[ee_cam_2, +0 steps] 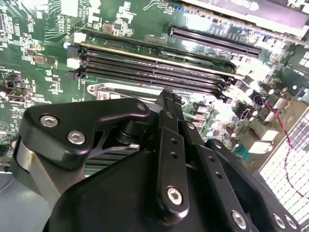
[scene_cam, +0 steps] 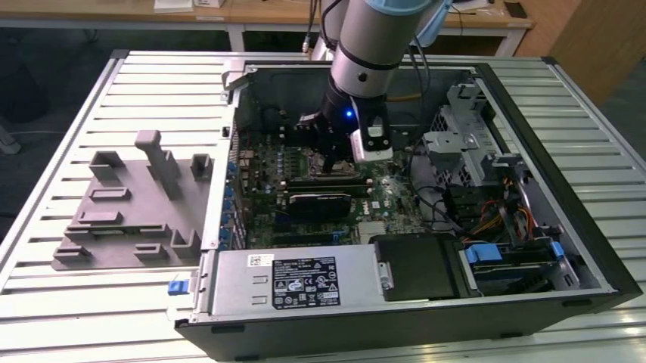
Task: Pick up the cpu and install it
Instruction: 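Install the second cpu locking lever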
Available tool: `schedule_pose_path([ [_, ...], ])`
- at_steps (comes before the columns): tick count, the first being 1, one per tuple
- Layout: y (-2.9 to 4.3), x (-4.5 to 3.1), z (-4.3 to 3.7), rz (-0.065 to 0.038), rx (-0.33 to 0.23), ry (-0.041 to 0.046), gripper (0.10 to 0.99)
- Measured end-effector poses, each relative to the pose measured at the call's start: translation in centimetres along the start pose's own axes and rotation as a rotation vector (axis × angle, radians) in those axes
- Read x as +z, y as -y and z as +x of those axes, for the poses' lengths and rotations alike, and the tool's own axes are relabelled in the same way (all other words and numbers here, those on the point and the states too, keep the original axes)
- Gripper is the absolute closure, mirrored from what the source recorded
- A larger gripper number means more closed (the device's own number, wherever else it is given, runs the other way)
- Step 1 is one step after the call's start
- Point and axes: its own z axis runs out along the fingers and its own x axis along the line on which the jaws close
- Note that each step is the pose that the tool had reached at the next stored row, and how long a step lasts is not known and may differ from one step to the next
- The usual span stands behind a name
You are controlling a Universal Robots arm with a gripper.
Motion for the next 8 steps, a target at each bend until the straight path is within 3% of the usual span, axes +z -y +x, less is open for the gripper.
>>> schedule_pose_path([
  [8, 0.13, 0.09, 0.06, -0.003, -0.008, -0.0004, 0.980],
])
